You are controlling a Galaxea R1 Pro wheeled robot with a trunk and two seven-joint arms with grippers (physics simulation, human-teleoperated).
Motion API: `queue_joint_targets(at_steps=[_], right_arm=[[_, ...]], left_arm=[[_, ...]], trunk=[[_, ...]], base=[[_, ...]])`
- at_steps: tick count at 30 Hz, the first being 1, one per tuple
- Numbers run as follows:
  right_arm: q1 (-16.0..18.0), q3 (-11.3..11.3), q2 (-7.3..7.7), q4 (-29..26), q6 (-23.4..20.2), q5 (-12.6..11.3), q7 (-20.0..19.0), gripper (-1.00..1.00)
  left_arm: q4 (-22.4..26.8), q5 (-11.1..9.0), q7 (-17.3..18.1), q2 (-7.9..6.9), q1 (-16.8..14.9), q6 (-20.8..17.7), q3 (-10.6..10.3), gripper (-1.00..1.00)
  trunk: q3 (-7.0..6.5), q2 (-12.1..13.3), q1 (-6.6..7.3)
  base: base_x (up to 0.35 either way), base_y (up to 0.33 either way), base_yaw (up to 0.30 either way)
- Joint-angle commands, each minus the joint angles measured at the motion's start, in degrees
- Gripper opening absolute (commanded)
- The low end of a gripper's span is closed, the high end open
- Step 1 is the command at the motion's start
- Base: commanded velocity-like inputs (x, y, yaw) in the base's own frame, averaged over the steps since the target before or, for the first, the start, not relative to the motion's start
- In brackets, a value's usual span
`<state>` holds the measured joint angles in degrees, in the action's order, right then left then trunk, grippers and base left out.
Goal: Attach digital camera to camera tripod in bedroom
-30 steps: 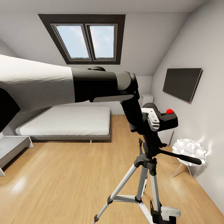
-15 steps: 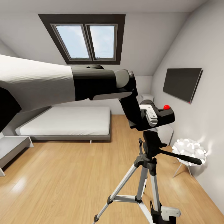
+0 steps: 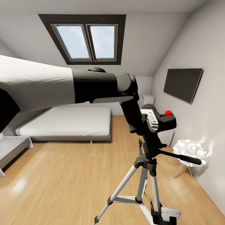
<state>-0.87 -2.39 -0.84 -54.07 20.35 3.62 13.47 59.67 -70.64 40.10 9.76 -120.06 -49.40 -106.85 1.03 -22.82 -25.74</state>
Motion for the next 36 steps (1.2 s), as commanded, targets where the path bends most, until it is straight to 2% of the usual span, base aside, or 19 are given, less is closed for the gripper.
queue_joint_targets(at_steps=[1, 7, 28, 29, 36], right_arm=[[-0.01, -0.16, 0.05, 0.18, -0.13, 0.5, 0.5, -1.0], [-0.01, -0.16, 0.05, 0.19, -0.13, 0.51, 0.5, -1.0], [-0.01, -0.16, 0.05, 0.19, -0.13, 0.51, 0.5, -1.0], [-0.01, -0.16, 0.05, 0.19, -0.13, 0.51, 0.5, -1.0], [-0.01, -0.16, 0.05, 0.19, -0.13, 0.51, 0.5, -1.0]], left_arm=[[0.07, -0.12, 0.16, 0.05, -0.1, -0.19, -0.54, -1.0], [0.12, -0.12, 0.16, 0.01, 0.11, -0.38, -2.12, -1.0], [0.04, -0.12, 0.16, -0.09, 0.18, -0.43, -2.83, -1.0], [0.08, -0.12, 0.16, -0.09, 0.18, -0.43, -2.83, 1.0], [0.18, -0.12, 0.16, -0.09, 0.18, -0.43, -2.84, 1.0]], trunk=[[0.12, -0.1, -0.04], [0.12, -0.1, -0.04], [0.12, -0.1, -0.04], [0.12, -0.1, -0.04], [0.12, -0.1, -0.04]], base=[[0.0, 0.0, 0.0], [0.0, 0.0, 0.0], [0.0, 0.0, 0.0], [0.0, 0.0, 0.0], [0.0, 0.0, 0.0]])
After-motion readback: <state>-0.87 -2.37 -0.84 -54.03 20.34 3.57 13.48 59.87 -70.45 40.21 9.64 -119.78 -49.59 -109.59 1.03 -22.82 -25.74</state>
